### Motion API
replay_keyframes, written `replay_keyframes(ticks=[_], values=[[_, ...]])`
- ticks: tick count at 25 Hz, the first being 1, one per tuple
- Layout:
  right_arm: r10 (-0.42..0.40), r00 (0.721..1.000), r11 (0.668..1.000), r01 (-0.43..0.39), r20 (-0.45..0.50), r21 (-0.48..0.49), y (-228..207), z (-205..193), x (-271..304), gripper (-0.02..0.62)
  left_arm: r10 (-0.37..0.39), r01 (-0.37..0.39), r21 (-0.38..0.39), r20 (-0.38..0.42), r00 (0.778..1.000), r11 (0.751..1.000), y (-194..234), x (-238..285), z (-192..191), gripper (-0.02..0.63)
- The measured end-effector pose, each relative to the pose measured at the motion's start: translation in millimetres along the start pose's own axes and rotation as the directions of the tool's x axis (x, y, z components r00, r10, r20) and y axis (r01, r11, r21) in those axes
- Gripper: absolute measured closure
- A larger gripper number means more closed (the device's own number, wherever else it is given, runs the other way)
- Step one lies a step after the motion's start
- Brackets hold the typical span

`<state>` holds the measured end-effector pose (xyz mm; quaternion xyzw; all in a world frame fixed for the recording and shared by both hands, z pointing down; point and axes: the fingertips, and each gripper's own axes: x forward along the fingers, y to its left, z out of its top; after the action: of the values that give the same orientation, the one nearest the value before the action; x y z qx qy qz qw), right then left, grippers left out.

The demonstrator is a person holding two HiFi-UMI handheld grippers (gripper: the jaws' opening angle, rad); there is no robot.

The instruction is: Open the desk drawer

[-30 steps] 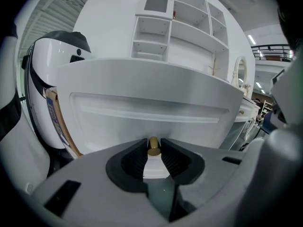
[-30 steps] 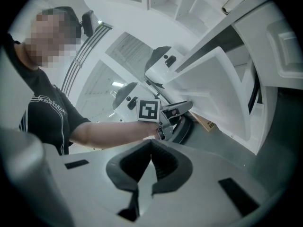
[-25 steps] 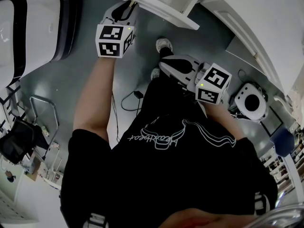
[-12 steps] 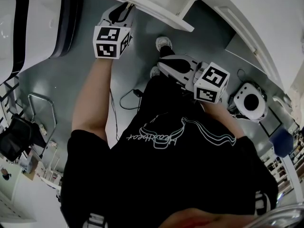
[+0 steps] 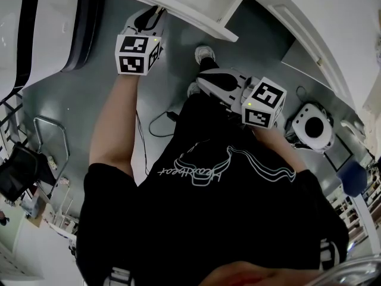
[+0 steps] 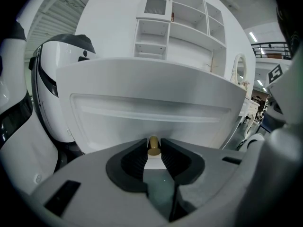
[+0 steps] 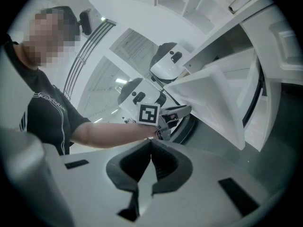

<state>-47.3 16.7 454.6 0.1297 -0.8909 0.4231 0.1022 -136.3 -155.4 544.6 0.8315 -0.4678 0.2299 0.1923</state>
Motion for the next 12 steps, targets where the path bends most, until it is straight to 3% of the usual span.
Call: replay_keyframes(ticks=[12], values=[[0.005, 1.000, 1.000, -0.005, -0.015, 0.002, 9.2, -8.4, 3.0, 0.589, 0.010, -0.010, -0.016, 0.000, 1.000, 1.000, 0.2, -11.2, -7.9, 0.515]])
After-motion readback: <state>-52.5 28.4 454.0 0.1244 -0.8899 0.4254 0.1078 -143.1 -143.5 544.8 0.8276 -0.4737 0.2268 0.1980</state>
